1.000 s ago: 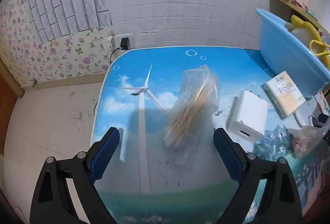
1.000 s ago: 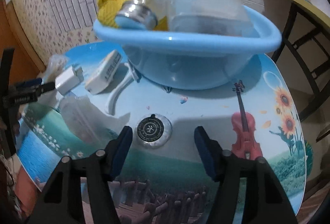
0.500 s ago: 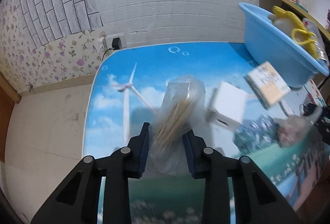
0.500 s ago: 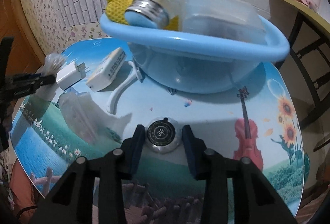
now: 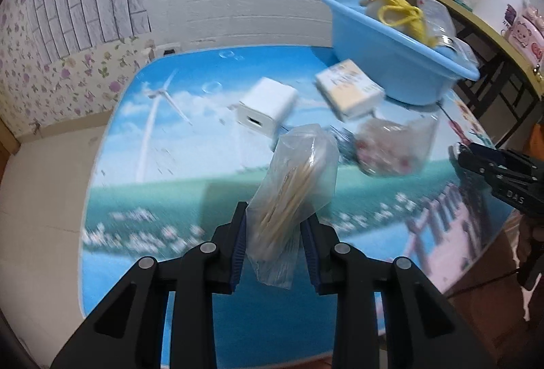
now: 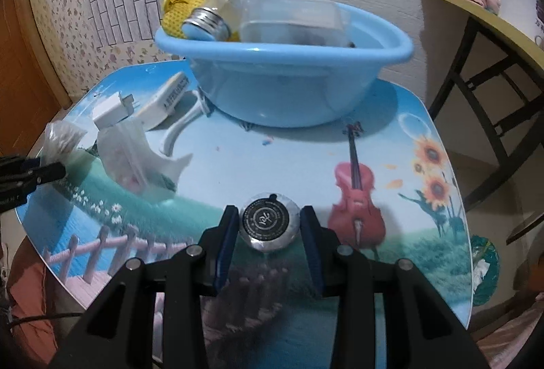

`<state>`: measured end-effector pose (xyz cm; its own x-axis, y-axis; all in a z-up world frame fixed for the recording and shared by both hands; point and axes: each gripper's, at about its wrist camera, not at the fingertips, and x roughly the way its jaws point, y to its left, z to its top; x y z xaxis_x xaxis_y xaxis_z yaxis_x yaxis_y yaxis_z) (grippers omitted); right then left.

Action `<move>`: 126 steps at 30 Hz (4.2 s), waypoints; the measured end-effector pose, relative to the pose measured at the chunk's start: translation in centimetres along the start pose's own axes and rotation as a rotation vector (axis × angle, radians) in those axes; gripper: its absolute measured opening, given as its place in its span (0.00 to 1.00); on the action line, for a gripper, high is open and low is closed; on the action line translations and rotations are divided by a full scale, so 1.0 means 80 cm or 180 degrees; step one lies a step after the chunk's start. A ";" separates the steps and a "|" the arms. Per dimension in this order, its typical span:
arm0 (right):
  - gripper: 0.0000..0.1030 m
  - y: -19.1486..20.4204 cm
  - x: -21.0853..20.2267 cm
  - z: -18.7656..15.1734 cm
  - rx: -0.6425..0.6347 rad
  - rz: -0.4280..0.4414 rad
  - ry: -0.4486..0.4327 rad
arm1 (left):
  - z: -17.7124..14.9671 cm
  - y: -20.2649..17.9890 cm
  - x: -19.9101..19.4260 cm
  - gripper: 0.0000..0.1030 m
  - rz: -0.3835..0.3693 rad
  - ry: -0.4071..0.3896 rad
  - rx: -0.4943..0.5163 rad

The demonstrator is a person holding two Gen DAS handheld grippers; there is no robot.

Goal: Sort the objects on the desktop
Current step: 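Grasp and lift the stick bag with the left gripper while the right gripper lifts the black puck, then carry the stick bag and black puck over the blue basin, then open the left gripper to drop the stick bag while the right gripper drops the puck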

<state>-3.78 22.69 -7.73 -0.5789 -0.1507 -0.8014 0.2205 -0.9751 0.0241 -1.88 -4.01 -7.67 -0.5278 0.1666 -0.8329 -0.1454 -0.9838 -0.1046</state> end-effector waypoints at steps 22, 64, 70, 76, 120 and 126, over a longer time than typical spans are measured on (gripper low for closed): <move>0.36 -0.009 0.000 -0.019 0.0046 -0.0023 0.0040 | -0.011 -0.029 0.013 0.33 0.0208 -0.0063 0.0075; 0.36 -0.024 -0.086 0.024 0.0170 0.0167 -0.0588 | 0.065 -0.080 -0.076 0.30 0.0053 -0.0537 0.0255; 0.36 -0.035 -0.112 0.053 0.0179 0.0200 -0.0839 | 0.108 -0.100 -0.090 0.30 -0.0089 -0.0727 0.0361; 0.36 -0.045 -0.110 0.086 0.0200 0.0213 -0.0993 | 0.151 -0.123 -0.078 0.30 -0.0205 -0.0770 0.0461; 0.36 -0.091 0.061 0.191 0.0266 0.0298 -0.0576 | 0.279 -0.179 0.106 0.67 -0.0249 -0.0539 0.0699; 0.36 -0.091 0.056 0.185 0.0298 0.0312 -0.0542 | 0.267 -0.171 0.089 0.86 -0.0271 -0.0566 0.0605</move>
<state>-19.62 26.69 -2.65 -0.6843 -0.2631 -0.6801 0.2129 -0.9641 0.1587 -21.50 12.04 -0.57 -0.6431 0.2737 -0.7152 -0.3413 -0.9385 -0.0523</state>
